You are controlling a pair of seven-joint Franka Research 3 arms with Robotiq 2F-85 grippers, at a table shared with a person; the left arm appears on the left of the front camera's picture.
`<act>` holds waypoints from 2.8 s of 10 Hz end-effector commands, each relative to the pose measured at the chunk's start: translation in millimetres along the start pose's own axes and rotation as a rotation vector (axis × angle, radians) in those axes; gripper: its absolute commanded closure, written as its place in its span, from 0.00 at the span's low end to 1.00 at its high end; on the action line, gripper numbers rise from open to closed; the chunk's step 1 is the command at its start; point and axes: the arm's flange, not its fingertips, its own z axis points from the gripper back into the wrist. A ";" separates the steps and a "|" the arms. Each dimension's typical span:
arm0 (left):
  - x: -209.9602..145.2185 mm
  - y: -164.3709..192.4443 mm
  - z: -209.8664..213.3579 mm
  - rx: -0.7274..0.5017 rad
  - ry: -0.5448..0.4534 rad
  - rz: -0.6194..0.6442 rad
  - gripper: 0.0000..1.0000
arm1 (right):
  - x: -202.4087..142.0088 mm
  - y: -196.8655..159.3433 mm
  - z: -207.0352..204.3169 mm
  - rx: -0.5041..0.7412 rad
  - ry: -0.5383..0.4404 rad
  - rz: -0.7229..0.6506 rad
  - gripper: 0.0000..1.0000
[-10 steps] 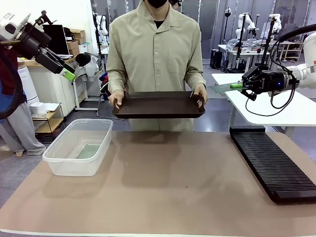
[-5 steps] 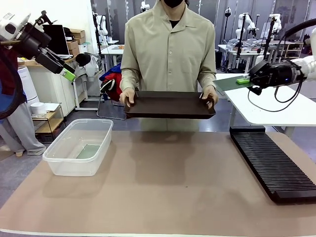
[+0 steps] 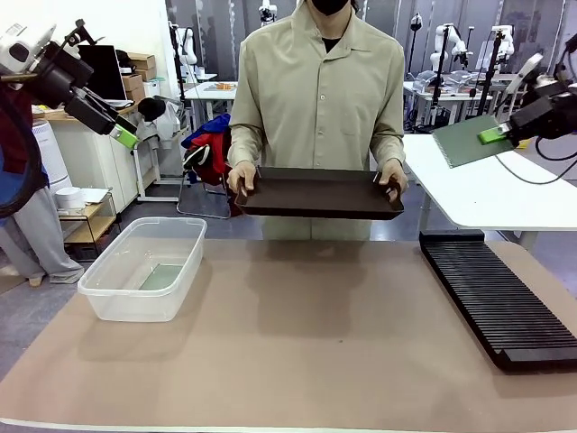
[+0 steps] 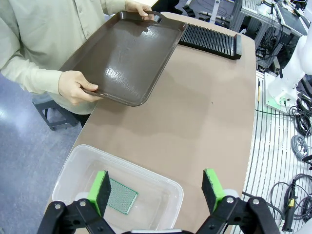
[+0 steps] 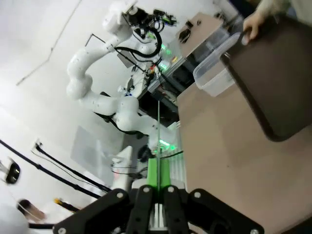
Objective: Sort PCBs into racks and boxes based on the side picked up.
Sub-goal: If the short side of the Blank PCB is picked up, insert it into the PCB Rack ; if the long side is picked up, place it in the Organizing box.
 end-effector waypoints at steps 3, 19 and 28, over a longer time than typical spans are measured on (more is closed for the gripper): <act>-1.4 -0.5 -0.6 -0.007 0.001 -0.013 0.00 | -40.2 27.7 24.3 -0.089 -0.067 0.389 0.98; -1.4 -0.5 -0.6 -0.007 0.001 -0.013 0.00 | -52.0 3.0 87.5 -0.207 0.051 0.662 0.98; -1.4 -0.5 -0.6 -0.007 0.001 -0.013 0.00 | -103.4 -69.4 115.2 -0.317 0.214 0.796 0.98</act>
